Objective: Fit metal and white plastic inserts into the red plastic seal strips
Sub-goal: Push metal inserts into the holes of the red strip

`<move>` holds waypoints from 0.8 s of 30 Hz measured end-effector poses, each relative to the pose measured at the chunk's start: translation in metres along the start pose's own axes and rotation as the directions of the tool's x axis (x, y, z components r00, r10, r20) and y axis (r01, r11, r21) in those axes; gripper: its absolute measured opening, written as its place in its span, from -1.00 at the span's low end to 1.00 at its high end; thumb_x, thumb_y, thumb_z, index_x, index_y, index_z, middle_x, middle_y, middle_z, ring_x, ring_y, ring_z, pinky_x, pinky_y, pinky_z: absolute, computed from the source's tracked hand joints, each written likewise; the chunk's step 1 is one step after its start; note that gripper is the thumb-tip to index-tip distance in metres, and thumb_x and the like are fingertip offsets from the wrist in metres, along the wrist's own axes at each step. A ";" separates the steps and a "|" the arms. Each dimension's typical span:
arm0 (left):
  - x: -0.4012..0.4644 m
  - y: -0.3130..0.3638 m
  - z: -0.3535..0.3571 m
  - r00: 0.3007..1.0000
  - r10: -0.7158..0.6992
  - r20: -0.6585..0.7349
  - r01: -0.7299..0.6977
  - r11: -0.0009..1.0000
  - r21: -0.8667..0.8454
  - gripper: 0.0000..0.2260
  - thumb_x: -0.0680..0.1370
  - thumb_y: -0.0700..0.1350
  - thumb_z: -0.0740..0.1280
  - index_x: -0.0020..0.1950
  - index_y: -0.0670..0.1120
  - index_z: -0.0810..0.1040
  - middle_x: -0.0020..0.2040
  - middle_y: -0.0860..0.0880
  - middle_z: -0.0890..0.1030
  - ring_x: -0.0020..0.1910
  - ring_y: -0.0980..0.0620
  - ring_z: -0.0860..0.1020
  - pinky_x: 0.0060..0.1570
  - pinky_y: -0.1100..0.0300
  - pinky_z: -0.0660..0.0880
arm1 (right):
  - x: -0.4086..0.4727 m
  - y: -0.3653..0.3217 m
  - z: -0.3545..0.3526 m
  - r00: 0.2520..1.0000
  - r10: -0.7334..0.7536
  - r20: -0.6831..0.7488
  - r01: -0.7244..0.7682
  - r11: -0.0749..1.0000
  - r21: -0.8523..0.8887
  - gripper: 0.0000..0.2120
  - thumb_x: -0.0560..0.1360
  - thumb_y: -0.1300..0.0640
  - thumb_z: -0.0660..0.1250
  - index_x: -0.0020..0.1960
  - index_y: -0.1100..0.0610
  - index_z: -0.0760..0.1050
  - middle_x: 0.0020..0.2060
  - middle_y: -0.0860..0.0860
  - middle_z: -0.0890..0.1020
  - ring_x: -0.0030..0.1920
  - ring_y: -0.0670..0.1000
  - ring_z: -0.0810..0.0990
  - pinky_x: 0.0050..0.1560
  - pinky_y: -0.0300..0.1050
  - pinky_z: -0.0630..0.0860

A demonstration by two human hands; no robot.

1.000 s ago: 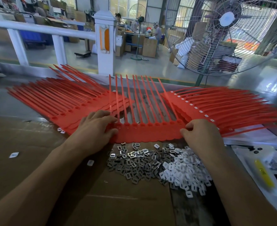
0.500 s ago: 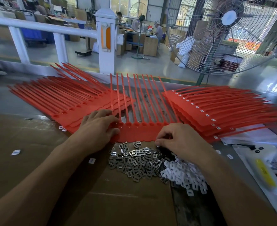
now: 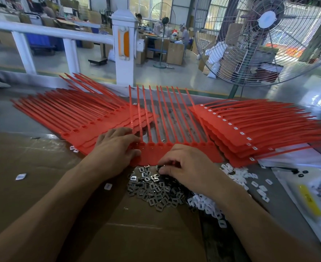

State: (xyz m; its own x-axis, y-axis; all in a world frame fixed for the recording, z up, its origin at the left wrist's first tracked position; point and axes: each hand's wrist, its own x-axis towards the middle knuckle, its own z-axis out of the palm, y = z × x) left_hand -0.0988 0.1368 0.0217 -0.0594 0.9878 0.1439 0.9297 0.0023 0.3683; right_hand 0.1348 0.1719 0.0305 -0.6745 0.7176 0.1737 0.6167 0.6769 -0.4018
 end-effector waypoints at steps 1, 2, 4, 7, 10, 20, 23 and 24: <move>0.000 0.000 0.000 1.000 0.001 0.003 -0.001 1.000 -0.001 -0.59 0.62 0.16 0.28 0.47 0.20 0.41 0.57 0.12 0.23 0.55 0.02 0.11 0.52 -0.08 -0.02 | 0.001 -0.001 0.001 1.000 0.003 -0.006 -0.003 1.000 -0.011 -0.86 0.55 -0.08 0.45 0.08 -0.10 0.69 -0.04 -0.19 0.58 0.01 -0.20 0.54 0.14 -0.11 0.52; -0.001 0.000 0.000 1.000 0.002 0.002 -0.002 1.000 -0.002 -0.59 0.62 0.16 0.28 0.47 0.21 0.42 0.57 0.12 0.23 0.54 0.02 0.11 0.52 -0.08 -0.01 | 0.001 -0.002 0.002 1.000 0.011 -0.011 -0.011 1.000 -0.011 -0.90 0.56 -0.05 0.45 0.06 -0.10 0.69 -0.04 -0.20 0.58 0.00 -0.20 0.53 0.15 -0.11 0.51; -0.001 -0.001 0.000 1.000 0.004 -0.001 -0.004 1.000 -0.005 -0.60 0.61 0.17 0.29 0.46 0.21 0.42 0.56 0.12 0.24 0.54 0.02 0.12 0.53 -0.09 0.00 | 0.001 -0.002 0.002 0.999 0.031 -0.018 -0.031 0.999 -0.003 -0.94 0.56 0.00 0.46 0.02 -0.11 0.69 -0.06 -0.21 0.57 -0.01 -0.21 0.53 0.15 -0.11 0.51; 0.000 -0.001 0.000 1.000 0.006 -0.001 -0.006 1.000 -0.007 -0.60 0.61 0.17 0.29 0.45 0.21 0.43 0.56 0.13 0.24 0.54 0.03 0.12 0.53 -0.09 0.00 | 0.003 -0.001 0.002 0.999 0.049 -0.007 -0.049 0.999 -0.008 -0.96 0.57 -0.01 0.44 0.01 -0.11 0.67 -0.05 -0.21 0.57 0.01 -0.20 0.52 0.15 -0.11 0.50; 0.000 -0.002 0.000 1.000 0.013 -0.004 -0.013 1.000 -0.012 -0.60 0.60 0.18 0.30 0.45 0.21 0.44 0.55 0.13 0.26 0.54 0.04 0.13 0.52 -0.08 0.01 | 0.005 -0.004 0.001 0.999 0.051 0.016 -0.050 0.998 -0.048 -0.94 0.61 -0.02 0.39 0.02 -0.10 0.64 -0.02 -0.20 0.57 0.03 -0.18 0.53 0.17 -0.13 0.50; -0.002 -0.001 -0.001 0.998 0.041 -0.037 -0.042 0.999 -0.028 -0.63 0.59 0.19 0.31 0.40 0.21 0.48 0.52 0.13 0.30 0.51 0.06 0.16 0.49 -0.07 0.05 | 0.026 -0.005 -0.019 0.981 0.195 0.026 -0.195 0.951 0.241 -0.89 0.62 -0.02 0.36 -0.08 -0.11 0.61 -0.20 -0.21 0.67 -0.19 -0.30 0.62 -0.19 -0.30 0.47; -0.005 0.003 -0.003 0.981 0.094 -0.172 -0.108 0.991 -0.076 -0.70 0.58 0.14 0.36 0.30 0.18 0.56 0.39 0.15 0.43 0.41 0.08 0.30 0.39 0.00 0.19 | 0.029 -0.004 -0.009 0.953 0.294 -0.070 -0.232 0.861 0.453 -0.86 0.62 0.04 0.38 -0.09 -0.10 0.65 -0.27 -0.20 0.67 -0.26 -0.20 0.63 -0.20 -0.14 0.63; -0.006 0.006 -0.003 0.966 0.118 -0.230 -0.146 0.983 -0.108 -0.74 0.57 0.12 0.38 0.25 0.17 0.58 0.30 0.16 0.48 0.35 0.09 0.36 0.35 0.03 0.24 | 0.029 -0.003 -0.005 0.941 0.333 -0.067 -0.248 0.808 0.534 -0.85 0.62 0.08 0.38 -0.09 -0.08 0.68 -0.30 -0.16 0.67 -0.27 -0.16 0.63 -0.19 -0.12 0.67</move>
State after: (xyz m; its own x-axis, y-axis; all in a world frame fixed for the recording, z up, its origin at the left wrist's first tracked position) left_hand -0.0938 0.1306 0.0258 -0.0311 0.9185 0.3941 0.8837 -0.1590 0.4403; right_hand 0.1152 0.1913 0.0416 -0.4022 0.9111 0.0899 0.4490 0.2819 -0.8479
